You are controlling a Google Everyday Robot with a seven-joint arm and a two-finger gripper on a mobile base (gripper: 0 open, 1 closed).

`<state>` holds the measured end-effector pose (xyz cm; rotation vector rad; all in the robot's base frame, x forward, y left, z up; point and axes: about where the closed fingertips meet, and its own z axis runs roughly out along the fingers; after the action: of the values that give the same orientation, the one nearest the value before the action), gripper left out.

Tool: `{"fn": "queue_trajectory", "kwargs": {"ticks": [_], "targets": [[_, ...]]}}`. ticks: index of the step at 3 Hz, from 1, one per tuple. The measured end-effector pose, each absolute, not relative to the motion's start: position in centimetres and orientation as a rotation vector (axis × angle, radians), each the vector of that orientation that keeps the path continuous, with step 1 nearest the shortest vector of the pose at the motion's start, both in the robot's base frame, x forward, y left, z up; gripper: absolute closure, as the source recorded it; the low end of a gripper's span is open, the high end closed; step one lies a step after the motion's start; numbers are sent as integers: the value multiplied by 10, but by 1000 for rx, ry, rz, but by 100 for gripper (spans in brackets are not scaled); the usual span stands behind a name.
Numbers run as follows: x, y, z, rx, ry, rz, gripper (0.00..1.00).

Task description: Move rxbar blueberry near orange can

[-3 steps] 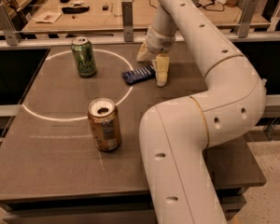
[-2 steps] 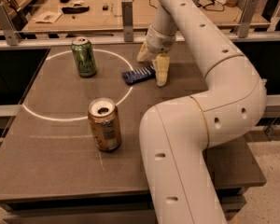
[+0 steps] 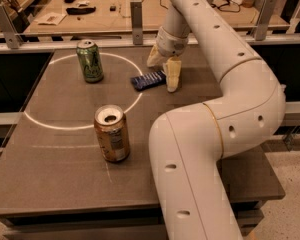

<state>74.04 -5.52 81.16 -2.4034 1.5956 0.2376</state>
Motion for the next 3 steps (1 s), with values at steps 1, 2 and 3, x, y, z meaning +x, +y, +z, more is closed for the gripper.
{"fn": "queue_trajectory", "kwargs": {"ticks": [1, 2, 3], "targets": [[740, -56, 812, -2403, 1596, 237, 38], [740, -56, 813, -2403, 1597, 237, 39], [740, -56, 814, -2402, 1598, 236, 39]]}}
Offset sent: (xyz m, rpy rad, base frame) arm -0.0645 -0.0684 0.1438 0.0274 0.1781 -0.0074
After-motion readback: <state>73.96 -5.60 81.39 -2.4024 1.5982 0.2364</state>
